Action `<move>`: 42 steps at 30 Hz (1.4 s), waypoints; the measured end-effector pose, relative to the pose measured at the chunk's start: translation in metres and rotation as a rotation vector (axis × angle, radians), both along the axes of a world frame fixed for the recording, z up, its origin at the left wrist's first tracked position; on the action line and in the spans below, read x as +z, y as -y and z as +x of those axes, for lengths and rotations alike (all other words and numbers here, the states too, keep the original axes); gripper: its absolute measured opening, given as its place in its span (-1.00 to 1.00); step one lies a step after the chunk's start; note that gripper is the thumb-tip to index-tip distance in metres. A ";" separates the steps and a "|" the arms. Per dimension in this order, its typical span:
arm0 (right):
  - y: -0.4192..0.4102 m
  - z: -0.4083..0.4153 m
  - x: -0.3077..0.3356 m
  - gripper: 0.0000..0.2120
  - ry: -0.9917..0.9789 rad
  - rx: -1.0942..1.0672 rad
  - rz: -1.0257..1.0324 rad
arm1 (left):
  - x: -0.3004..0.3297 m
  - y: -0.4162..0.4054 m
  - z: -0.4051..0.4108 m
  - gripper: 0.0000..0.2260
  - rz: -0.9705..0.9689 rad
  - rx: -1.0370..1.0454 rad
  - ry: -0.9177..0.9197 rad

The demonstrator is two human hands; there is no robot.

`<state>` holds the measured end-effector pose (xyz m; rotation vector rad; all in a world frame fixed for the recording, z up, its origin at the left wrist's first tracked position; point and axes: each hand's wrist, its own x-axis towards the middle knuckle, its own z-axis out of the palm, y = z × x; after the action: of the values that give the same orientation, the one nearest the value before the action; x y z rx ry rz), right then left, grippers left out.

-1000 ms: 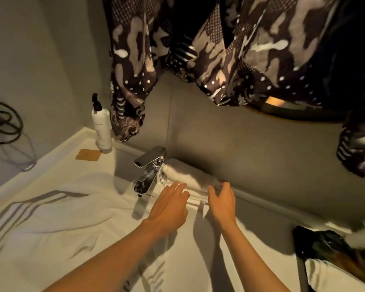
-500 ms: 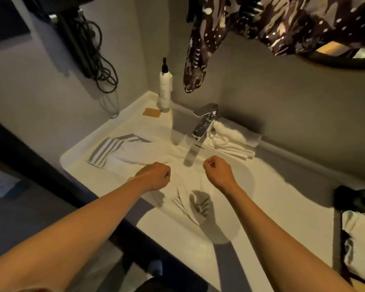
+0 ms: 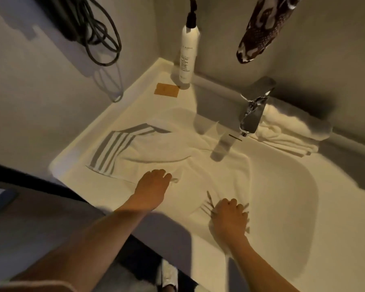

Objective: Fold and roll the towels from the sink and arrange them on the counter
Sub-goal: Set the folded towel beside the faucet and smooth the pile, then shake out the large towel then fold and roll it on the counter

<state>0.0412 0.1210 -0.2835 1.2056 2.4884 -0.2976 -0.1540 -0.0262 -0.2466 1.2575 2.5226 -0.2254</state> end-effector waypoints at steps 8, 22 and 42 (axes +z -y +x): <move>-0.030 -0.015 0.015 -0.77 -0.166 0.031 -0.359 | -0.020 -0.020 -0.022 -0.76 -0.121 0.036 -0.036; -0.165 0.149 0.285 -0.72 -1.060 -0.305 -0.048 | 0.209 -0.069 0.000 -0.92 0.601 -0.205 0.223; -0.223 0.482 0.437 -0.80 -1.160 -0.364 0.607 | 0.376 -0.197 0.249 -0.80 1.029 -0.505 -0.392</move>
<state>0.5236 0.3440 0.1534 2.2112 3.4492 -0.4390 0.0948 0.1704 0.1291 2.4081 2.6205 0.9275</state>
